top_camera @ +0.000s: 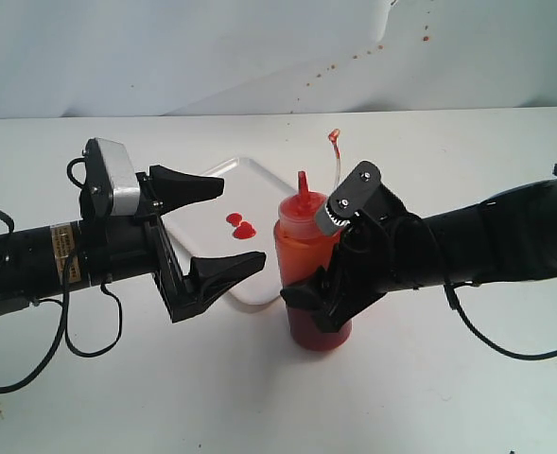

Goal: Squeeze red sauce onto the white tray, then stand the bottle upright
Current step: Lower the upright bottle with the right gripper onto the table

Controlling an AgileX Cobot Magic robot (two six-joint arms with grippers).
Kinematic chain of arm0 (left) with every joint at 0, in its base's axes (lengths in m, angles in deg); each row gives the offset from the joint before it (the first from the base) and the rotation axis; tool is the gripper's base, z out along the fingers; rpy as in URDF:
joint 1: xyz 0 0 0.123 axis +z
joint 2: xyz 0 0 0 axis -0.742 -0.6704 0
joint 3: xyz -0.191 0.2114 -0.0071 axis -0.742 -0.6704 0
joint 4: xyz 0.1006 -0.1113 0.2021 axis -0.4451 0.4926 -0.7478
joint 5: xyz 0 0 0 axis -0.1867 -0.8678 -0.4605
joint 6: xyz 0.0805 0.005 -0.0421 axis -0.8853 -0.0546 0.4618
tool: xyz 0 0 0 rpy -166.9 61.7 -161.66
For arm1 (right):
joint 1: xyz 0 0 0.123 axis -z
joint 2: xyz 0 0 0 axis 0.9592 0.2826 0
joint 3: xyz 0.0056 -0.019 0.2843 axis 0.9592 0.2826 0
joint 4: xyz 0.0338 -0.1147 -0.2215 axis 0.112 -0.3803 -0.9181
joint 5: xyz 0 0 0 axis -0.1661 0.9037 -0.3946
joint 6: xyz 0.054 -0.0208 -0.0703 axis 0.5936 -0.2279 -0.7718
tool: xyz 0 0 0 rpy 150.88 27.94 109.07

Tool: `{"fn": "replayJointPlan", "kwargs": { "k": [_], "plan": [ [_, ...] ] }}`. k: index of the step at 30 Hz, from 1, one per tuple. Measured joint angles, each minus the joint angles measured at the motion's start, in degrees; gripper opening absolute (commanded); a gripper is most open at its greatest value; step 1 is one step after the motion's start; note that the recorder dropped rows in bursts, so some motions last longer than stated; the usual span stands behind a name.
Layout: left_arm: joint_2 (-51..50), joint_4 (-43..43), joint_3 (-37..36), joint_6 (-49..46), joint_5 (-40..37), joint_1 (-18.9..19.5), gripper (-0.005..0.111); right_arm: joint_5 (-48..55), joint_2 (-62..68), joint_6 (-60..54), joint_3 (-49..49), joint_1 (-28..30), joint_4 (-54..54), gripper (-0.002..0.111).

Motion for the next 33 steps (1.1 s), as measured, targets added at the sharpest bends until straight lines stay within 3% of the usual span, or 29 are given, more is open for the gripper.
{"fn": "replayJointPlan", "kwargs": {
  "k": [33],
  "plan": [
    [0.0,0.0,0.0,0.11,0.07,0.0,0.105,-0.12,0.0,0.77,0.0,0.0,-0.11,0.069]
  ]
}}
